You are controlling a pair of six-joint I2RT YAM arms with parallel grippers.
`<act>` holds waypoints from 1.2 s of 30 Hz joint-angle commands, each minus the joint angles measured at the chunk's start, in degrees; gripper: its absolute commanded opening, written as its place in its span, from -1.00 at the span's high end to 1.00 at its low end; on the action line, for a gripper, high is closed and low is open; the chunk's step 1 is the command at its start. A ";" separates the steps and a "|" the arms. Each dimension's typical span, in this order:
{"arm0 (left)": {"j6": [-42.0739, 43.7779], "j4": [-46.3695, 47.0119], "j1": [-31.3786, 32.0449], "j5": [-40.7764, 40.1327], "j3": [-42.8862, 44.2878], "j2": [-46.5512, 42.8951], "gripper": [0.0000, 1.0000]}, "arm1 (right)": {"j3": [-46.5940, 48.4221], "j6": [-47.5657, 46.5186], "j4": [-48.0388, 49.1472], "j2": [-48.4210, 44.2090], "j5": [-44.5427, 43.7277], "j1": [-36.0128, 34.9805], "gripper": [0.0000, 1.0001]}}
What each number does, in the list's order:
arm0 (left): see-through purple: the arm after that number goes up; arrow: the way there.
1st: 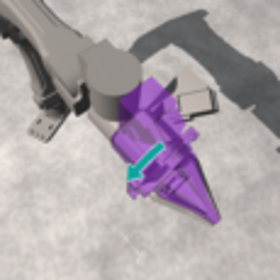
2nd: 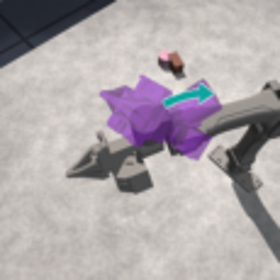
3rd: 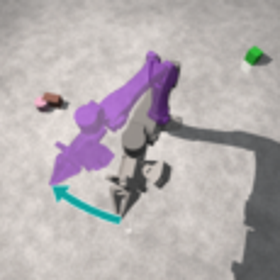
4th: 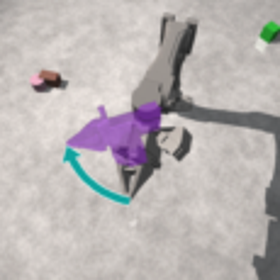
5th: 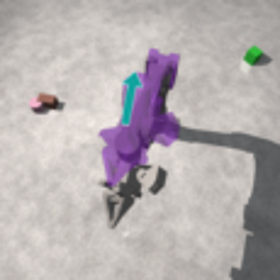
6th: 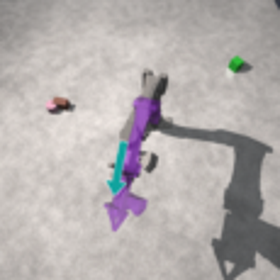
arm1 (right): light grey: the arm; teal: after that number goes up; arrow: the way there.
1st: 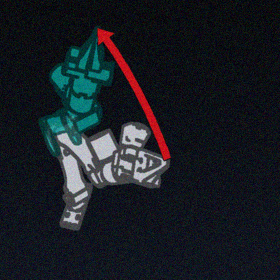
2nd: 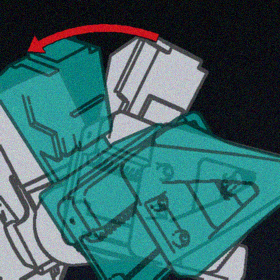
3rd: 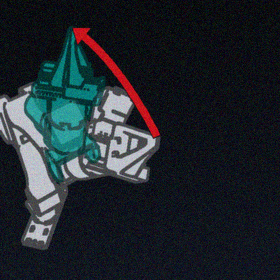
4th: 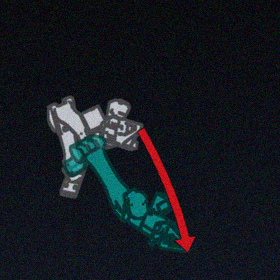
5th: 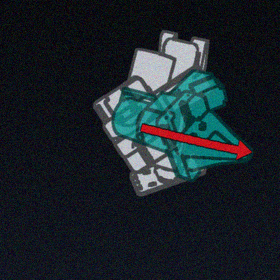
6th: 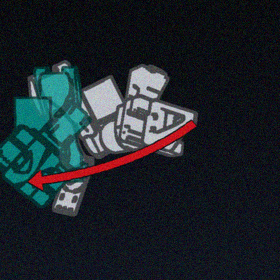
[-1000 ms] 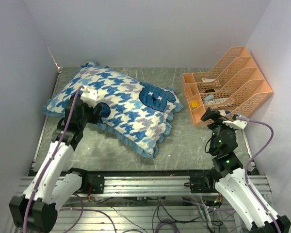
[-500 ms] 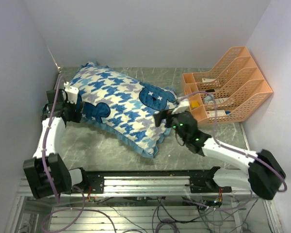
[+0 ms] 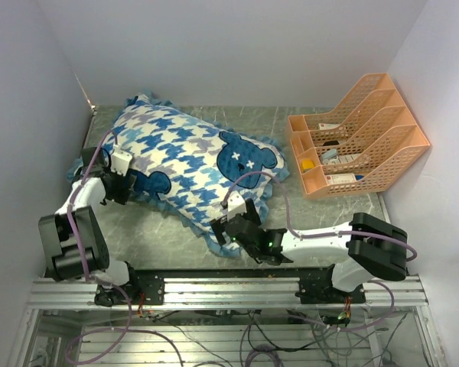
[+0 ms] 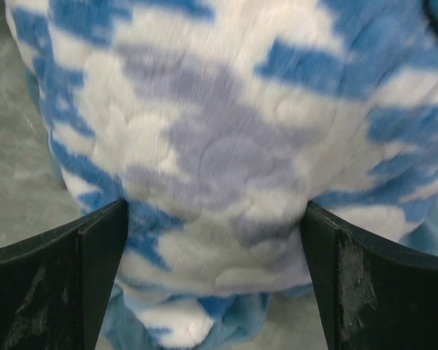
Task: Remove the pillowcase from the pillow
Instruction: Turn over the pillow with the pillowcase.
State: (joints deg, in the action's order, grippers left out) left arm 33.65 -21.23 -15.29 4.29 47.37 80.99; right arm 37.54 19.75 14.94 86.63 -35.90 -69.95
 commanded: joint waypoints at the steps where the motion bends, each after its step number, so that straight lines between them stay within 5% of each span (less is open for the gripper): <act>1: 0.84 0.52 -0.13 2.88 3.54 5.60 -0.89 | -3.38 6.45 -6.89 1.17 -3.15 -4.45 -1.00; 4: 1.25 0.88 0.05 3.61 3.80 6.39 -0.93 | -3.66 8.78 -9.55 0.79 -5.65 -7.86 -1.00; 10: 3.43 1.69 0.63 3.78 2.02 4.05 -0.29 | -5.28 11.93 -12.64 -8.01 -8.33 -11.23 -1.00; 13: 3.63 1.78 0.65 3.89 1.60 3.04 -0.20 | -6.97 11.51 -9.51 -9.92 -5.94 -11.26 -1.00; 16: 3.51 1.59 0.78 4.37 1.10 1.75 -0.24 | -6.73 10.77 -6.00 -6.69 -3.08 -11.19 -1.00; 20: 3.12 1.15 0.79 3.94 0.35 -0.20 -0.74 | -4.49 10.65 -2.49 2.19 2.17 -9.40 -1.00; 24: 3.16 1.49 0.71 3.62 -0.62 -2.12 -0.94 | -4.32 12.77 0.96 7.75 6.94 -2.61 -0.94; 30: 2.82 2.32 0.66 3.80 -0.41 -0.86 -0.68 | -1.95 9.18 1.53 8.12 7.94 0.98 -0.39; 33: 1.49 6.27 0.69 3.36 -0.85 -0.61 -0.50 | 0.97 7.05 -1.31 7.15 7.26 1.04 0.05; 36: 0.37 10.34 0.70 6.35 -1.54 -2.40 -0.38 | 2.13 5.92 -3.71 2.72 5.83 1.10 0.73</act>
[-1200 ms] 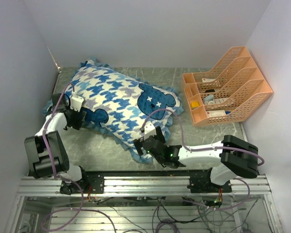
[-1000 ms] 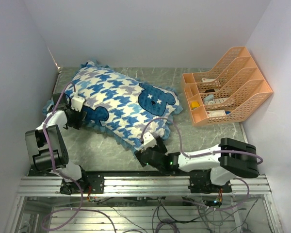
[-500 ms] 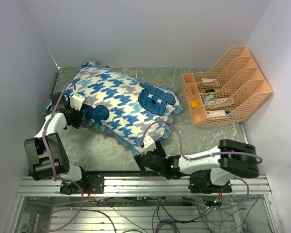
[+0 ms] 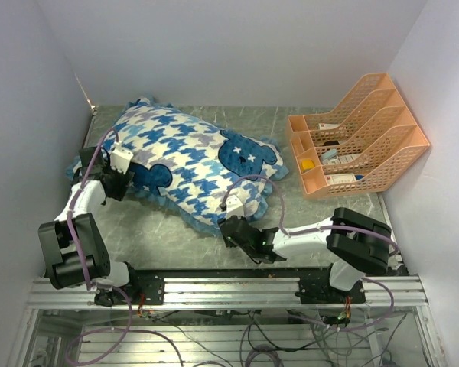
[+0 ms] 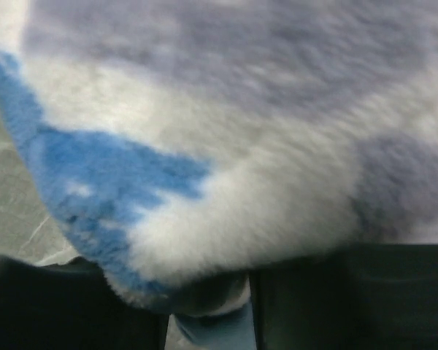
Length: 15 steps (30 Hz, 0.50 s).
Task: Remove the pillowcase from the pillow
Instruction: Turn over the pillow with the pillowcase.
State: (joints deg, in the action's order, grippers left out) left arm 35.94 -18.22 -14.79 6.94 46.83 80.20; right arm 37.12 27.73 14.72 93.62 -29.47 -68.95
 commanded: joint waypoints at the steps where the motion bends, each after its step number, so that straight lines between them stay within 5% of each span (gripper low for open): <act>1: -1.88 9.08 0.20 6.23 -1.60 -2.74 -0.36 | 2.77 -2.18 -4.56 -6.50 -1.80 0.10 0.95; 3: 0.21 11.33 0.28 12.70 -3.15 -5.21 -0.38 | 3.13 -2.57 -6.81 -12.15 -2.98 0.48 1.00; 7: 10.06 11.52 4.13 14.30 -5.47 -8.46 -0.95 | 4.02 -3.80 -11.80 -22.28 -4.52 2.24 1.00; 15: 19.38 11.11 6.69 4.18 -4.47 -8.05 -0.99 | 5.02 -4.56 -20.49 -33.80 -4.88 9.07 1.00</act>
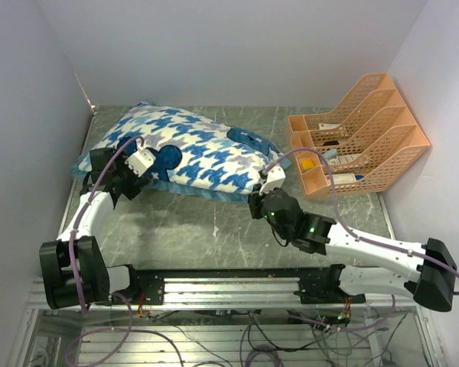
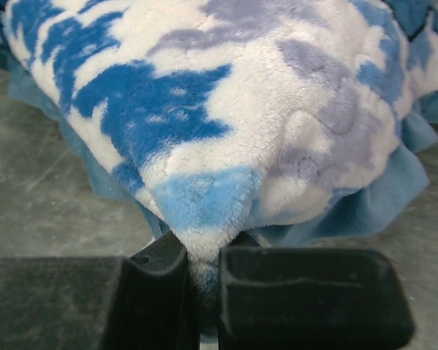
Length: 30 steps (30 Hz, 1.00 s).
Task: Remove the pillowcase from the pillow
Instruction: Turn over the pillow with the pillowcase.
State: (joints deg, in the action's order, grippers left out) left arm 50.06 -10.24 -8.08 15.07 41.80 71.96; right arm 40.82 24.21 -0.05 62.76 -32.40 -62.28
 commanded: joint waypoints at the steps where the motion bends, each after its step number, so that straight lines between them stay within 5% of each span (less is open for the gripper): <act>1: 5.15 3.86 -0.01 -4.76 0.78 0.46 -0.99 | 1.42 -0.94 -6.56 -3.57 -2.15 3.14 1.00; 4: 5.56 6.90 -0.05 -7.31 0.67 1.29 -0.99 | 1.55 -0.77 -8.17 -5.11 -2.28 5.21 1.00; 7: 7.16 10.86 -0.02 -10.47 -0.55 3.08 -0.73 | 1.77 -0.90 -8.91 -6.09 -1.17 6.91 1.00; 9: 7.46 12.46 -0.01 -11.99 -1.06 4.62 -0.40 | 2.13 -0.88 -9.44 -6.37 -0.81 7.86 1.00; 13: 4.51 11.79 -0.12 -13.06 -0.16 6.58 0.75 | 2.71 -1.22 -9.44 -6.29 0.35 8.40 1.00; 14: 3.24 10.31 -0.17 -12.67 0.72 6.30 0.85 | 3.12 -1.32 -9.51 -6.19 0.55 8.38 1.00; 23: -9.80 -12.41 -1.46 -3.37 17.87 -8.55 0.86 | 10.59 -3.35 -11.96 -6.83 3.51 7.29 1.00; 30: -14.11 -25.22 -1.46 -1.41 31.88 -13.86 0.86 | 19.54 -4.78 -16.01 -9.86 -2.54 -1.10 1.00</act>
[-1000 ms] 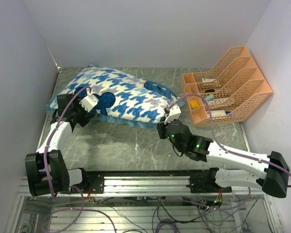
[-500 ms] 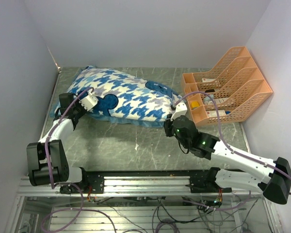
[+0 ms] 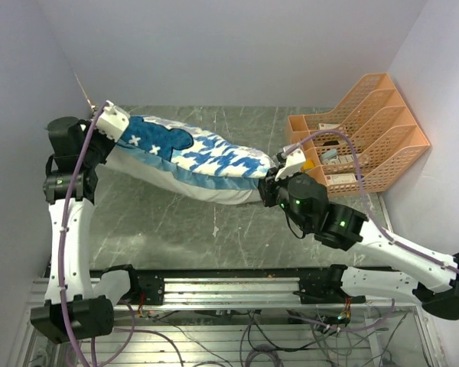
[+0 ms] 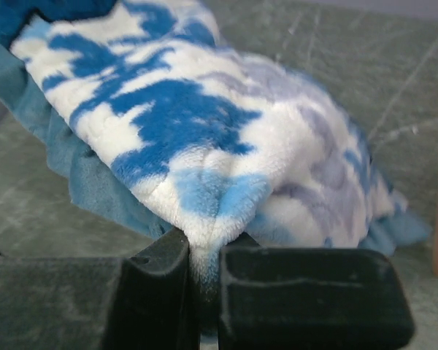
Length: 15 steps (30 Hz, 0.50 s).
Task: Remove the pillowcase from the pillow
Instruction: Turn over the pillow with the pillowcase.
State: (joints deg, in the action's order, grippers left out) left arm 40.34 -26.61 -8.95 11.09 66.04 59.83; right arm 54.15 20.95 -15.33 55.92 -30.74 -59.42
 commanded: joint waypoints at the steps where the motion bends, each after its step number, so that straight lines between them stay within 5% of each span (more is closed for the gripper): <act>1: -4.82 -10.47 -0.59 2.76 10.89 -1.74 0.86 | 7.58 -1.50 -1.47 -3.50 -4.95 -4.45 1.00; 9: -6.07 -19.26 -0.59 3.40 27.34 0.84 0.86 | 14.26 -3.24 -4.24 -3.54 -10.63 -4.60 1.00; 12: -5.67 -21.03 -0.59 4.11 26.46 2.15 0.86 | 15.18 -4.26 -4.78 1.54 -11.93 -2.47 1.00; 15: -4.80 -20.35 -0.59 4.31 21.18 3.50 0.86 | 13.41 -3.50 -2.78 7.01 -3.58 6.61 1.00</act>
State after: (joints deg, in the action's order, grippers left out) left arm 35.57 -47.72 -9.23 13.72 91.15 61.14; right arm 68.49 18.63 -20.62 56.62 -38.41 -61.08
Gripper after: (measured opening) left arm 0.099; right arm 0.043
